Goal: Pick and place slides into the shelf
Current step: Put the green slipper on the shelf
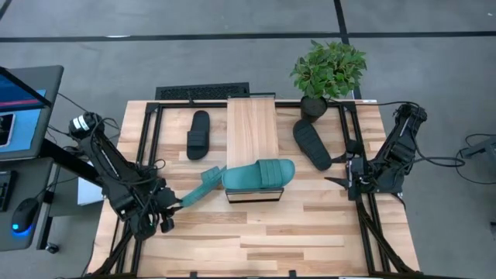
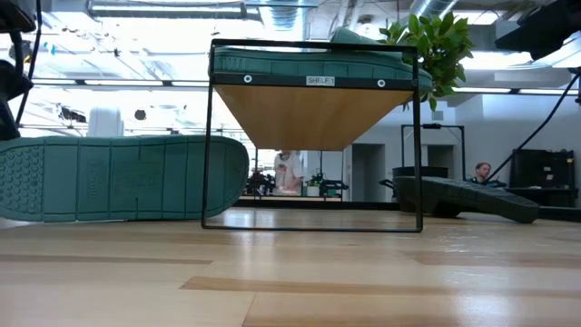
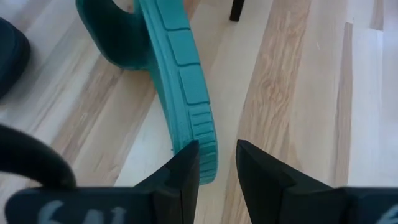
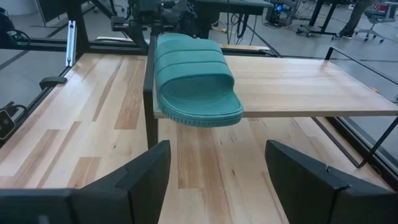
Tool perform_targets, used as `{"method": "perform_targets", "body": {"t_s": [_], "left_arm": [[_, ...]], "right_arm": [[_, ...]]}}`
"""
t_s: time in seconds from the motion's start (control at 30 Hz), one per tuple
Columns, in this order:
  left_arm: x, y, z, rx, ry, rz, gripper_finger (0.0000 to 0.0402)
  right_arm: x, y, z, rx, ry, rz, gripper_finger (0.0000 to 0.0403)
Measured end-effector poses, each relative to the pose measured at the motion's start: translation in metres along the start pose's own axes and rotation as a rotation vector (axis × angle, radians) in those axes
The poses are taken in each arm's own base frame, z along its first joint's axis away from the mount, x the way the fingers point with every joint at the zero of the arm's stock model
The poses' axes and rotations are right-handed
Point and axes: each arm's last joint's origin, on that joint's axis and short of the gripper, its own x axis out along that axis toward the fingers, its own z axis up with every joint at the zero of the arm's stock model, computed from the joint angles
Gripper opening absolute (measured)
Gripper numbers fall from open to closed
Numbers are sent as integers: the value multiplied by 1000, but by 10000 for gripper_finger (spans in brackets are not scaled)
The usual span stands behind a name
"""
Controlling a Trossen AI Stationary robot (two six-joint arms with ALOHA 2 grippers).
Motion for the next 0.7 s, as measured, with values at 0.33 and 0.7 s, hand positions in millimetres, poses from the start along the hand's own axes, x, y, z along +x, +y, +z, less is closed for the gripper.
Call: {"method": "perform_targets", "body": {"t_s": [0.33, 0.7], "left_arm": [[-8, 8, 6, -2, -33, -12, 96], [-9, 13, 3, -36, 50, 13, 96]], "right_arm": [[0, 0, 0, 0, 0, 0, 255], [0, 0, 0, 0, 0, 0, 255]]}}
